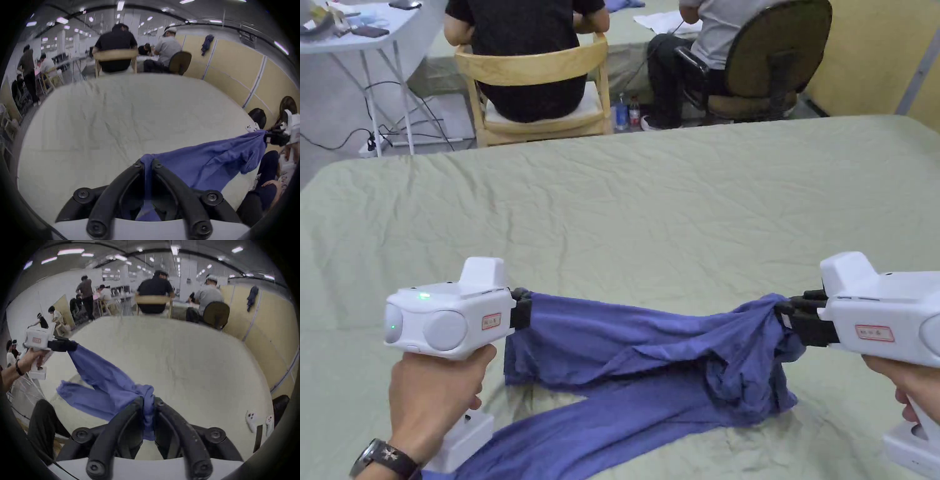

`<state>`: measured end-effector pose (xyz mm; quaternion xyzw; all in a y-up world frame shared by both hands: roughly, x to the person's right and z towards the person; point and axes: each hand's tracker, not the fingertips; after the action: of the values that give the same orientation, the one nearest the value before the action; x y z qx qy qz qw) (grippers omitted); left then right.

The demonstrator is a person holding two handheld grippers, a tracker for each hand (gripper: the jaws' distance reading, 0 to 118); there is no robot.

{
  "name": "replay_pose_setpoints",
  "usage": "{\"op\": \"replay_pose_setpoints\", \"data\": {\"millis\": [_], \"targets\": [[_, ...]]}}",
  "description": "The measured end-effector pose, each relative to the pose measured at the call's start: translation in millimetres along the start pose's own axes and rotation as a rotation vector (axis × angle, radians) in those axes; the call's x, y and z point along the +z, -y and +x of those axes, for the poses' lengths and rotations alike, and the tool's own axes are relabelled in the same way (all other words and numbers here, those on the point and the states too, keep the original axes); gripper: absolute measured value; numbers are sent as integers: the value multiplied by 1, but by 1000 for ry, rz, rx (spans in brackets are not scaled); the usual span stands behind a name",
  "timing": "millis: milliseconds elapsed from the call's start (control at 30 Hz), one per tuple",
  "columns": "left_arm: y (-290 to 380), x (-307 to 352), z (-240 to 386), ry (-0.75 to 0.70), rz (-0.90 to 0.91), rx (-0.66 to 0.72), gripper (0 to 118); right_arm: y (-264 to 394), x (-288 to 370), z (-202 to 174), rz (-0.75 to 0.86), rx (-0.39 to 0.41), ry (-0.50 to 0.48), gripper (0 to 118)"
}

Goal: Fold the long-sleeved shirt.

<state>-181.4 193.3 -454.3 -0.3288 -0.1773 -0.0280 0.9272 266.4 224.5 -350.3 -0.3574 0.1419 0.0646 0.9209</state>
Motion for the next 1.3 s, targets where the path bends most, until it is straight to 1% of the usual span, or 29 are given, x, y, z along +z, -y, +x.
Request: {"op": "replay_pose_setpoints", "data": {"millis": [100, 167, 300, 400, 467, 500, 567, 600, 633, 700, 733, 767, 833, 900, 1133, 1300], "targets": [[-34, 53, -13, -15, 99, 25, 7, -32, 33, -9, 86, 26, 25, 12], [-56, 87, -22, -43, 155, 16, 7, -54, 53, -14, 141, 13, 17, 12], [-101, 150, -44, -95, 270, 5, 7, -104, 93, -20, 273, 15, 8, 12], [-131, 189, -63, -129, 343, 22, 7, -144, 120, -26, 365, 8, 24, 12], [-151, 213, -75, -138, 382, 45, 6, -172, 140, -28, 431, -8, 22, 12], [-161, 223, -80, -143, 390, 38, 7, -186, 149, -29, 437, -20, 8, 12], [-180, 241, -87, -161, 437, 55, 7, -213, 166, -31, 499, -5, 30, 12], [-190, 249, -89, -172, 461, 52, 7, -226, 174, -34, 521, 9, 40, 12], [-200, 256, -91, -175, 467, 50, 7, -240, 182, -36, 534, 5, 42, 12], [-219, 270, -93, -183, 512, 43, 6, -265, 196, -35, 573, -12, 40, 12], [-227, 276, -92, -195, 529, 38, 6, -277, 205, -37, 616, -17, 47, 12], [-237, 281, -91, -216, 542, 20, 6, -291, 213, -37, 618, -26, 50, 12], [-252, 292, -93, -209, 573, 36, 6, -311, 227, -37, 651, -45, 46, 12], [-263, 303, -88, -205, 608, 43, 6, -330, 239, -42, 677, -37, 88, 12], [-290, 313, -84, -215, 649, 43, 6, -357, 258, -41, 711, -47, 140, 12], [-302, 301, -83, -210, 648, 39, 6, -370, 252, -34, 702, -41, 175, 12]]}}
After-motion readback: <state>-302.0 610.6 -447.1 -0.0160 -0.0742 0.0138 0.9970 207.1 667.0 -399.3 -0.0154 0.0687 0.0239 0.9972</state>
